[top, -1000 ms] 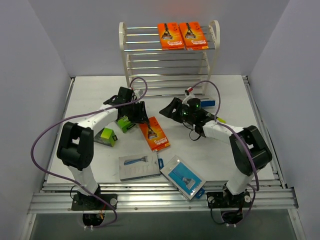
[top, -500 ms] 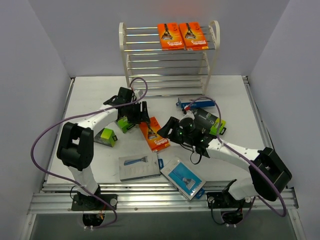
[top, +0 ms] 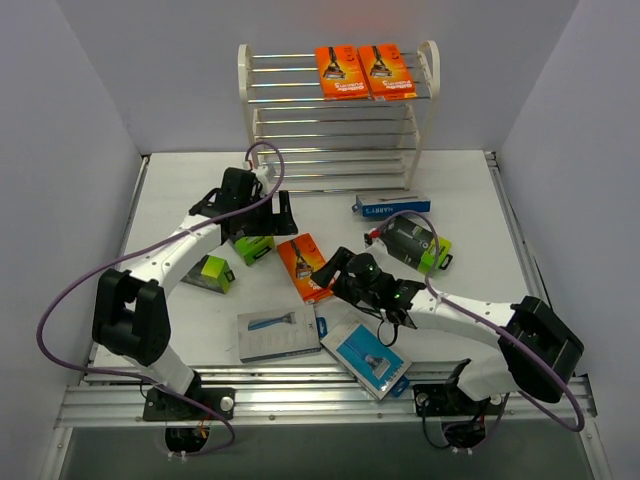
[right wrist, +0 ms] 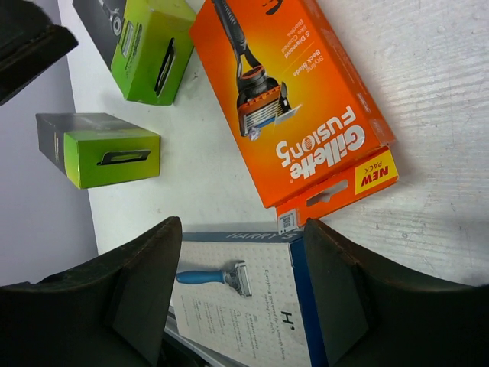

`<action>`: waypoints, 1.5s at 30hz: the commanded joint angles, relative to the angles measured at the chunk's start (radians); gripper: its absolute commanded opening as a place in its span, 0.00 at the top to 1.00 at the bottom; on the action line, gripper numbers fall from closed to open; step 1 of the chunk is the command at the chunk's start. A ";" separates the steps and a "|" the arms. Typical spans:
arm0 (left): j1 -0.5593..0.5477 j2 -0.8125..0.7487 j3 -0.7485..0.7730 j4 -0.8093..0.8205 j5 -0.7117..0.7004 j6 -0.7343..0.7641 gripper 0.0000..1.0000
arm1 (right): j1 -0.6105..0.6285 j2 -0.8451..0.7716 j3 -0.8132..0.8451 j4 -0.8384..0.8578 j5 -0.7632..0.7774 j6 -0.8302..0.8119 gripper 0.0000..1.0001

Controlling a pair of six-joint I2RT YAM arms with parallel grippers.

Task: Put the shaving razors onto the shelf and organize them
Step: Grab a shaving razor with the right arm

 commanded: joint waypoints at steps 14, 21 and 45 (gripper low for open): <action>0.002 -0.088 0.018 -0.023 -0.138 0.042 0.14 | 0.037 0.124 0.046 -0.006 0.071 0.109 0.37; 0.002 -0.087 0.038 -0.058 -0.167 0.028 0.13 | 0.054 0.116 0.071 -0.066 0.095 0.120 0.33; 0.002 -0.135 0.045 -0.085 -0.204 0.017 0.08 | 0.047 0.247 0.104 -0.040 0.109 0.213 0.26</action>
